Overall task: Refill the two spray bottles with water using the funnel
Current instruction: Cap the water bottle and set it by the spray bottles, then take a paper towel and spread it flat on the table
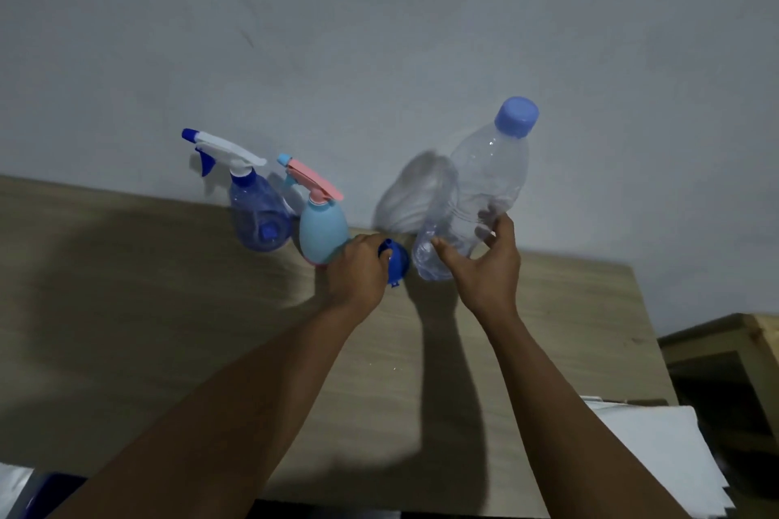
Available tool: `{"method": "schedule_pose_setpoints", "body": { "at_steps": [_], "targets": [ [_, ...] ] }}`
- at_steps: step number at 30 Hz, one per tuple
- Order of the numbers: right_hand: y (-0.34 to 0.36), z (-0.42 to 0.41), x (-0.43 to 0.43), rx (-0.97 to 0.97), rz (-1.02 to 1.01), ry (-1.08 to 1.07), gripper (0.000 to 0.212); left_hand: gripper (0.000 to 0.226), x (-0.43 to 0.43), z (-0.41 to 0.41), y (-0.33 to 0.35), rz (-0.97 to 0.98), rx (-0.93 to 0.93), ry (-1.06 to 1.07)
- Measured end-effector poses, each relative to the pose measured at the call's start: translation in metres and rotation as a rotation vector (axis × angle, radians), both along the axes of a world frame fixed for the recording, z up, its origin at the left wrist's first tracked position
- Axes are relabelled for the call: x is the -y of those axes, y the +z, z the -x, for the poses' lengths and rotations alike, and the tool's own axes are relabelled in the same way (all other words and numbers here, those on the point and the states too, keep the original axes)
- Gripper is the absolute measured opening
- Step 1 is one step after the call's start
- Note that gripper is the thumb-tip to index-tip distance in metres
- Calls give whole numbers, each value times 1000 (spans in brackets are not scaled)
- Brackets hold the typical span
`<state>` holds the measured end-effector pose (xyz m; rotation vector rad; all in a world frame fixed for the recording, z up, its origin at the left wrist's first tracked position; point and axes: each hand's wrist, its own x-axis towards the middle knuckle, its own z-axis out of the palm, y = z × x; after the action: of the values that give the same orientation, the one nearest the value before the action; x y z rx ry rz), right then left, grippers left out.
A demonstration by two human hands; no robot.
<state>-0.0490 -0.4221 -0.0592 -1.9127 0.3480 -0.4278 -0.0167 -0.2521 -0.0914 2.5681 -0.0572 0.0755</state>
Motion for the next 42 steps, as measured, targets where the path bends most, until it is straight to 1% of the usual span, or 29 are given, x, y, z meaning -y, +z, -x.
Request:
{"method": "schedule_pose_setpoints", "body": {
  "at_steps": [5, 8, 10, 12, 13, 15, 17, 20, 22, 24, 25, 28, 30, 34, 38, 42],
  "targets": [
    [0, -1, -3, -54, -9, 40, 101, 26, 5, -4, -2, 24, -12, 2],
    [2, 8, -5, -48, -15, 67, 122, 42, 3, 6, -12, 60, 31, 13],
    [5, 26, -5, -52, -35, 56, 125, 51, 4, 21, -16, 82, 112, 15],
    [9, 52, -5, -60, -63, 23, 113, 49, 9, 43, -14, 149, 184, 20],
    [10, 67, -2, -58, -63, 0, 104, 46, 13, 57, -11, 196, 182, 22],
    [8, 101, 13, -34, -24, -55, 83, 37, 24, 85, -1, 285, 117, 4],
    [5, 136, 39, -29, 45, -111, 64, 35, 40, 111, 7, 332, 26, -67],
    [2, 189, 94, -128, 156, -237, 43, 31, 71, 147, 19, 338, -96, -205],
    [-1, 219, 130, -225, 214, -351, 35, 26, 94, 166, 25, 343, -179, -267],
    [-8, 240, 161, -328, 272, -423, 31, 24, 115, 181, 26, 295, -225, -334],
    [-11, 248, 173, -390, 301, -426, 30, 23, 123, 187, 25, 257, -230, -371],
    [-22, 265, 197, -539, 383, -354, 29, 25, 143, 199, 16, 130, -225, -417],
    [-27, 271, 205, -562, 411, -306, 29, 28, 154, 205, 10, 97, -250, -405],
    [-33, 275, 211, -611, 414, -210, 30, 28, 172, 214, 7, 111, -325, -374],
    [-36, 275, 211, -608, 419, -199, 31, 29, 181, 217, 4, 84, -340, -377],
    [-37, 275, 213, -621, 455, -192, 28, 31, 183, 218, -2, 124, -327, -345]
  ]
}}
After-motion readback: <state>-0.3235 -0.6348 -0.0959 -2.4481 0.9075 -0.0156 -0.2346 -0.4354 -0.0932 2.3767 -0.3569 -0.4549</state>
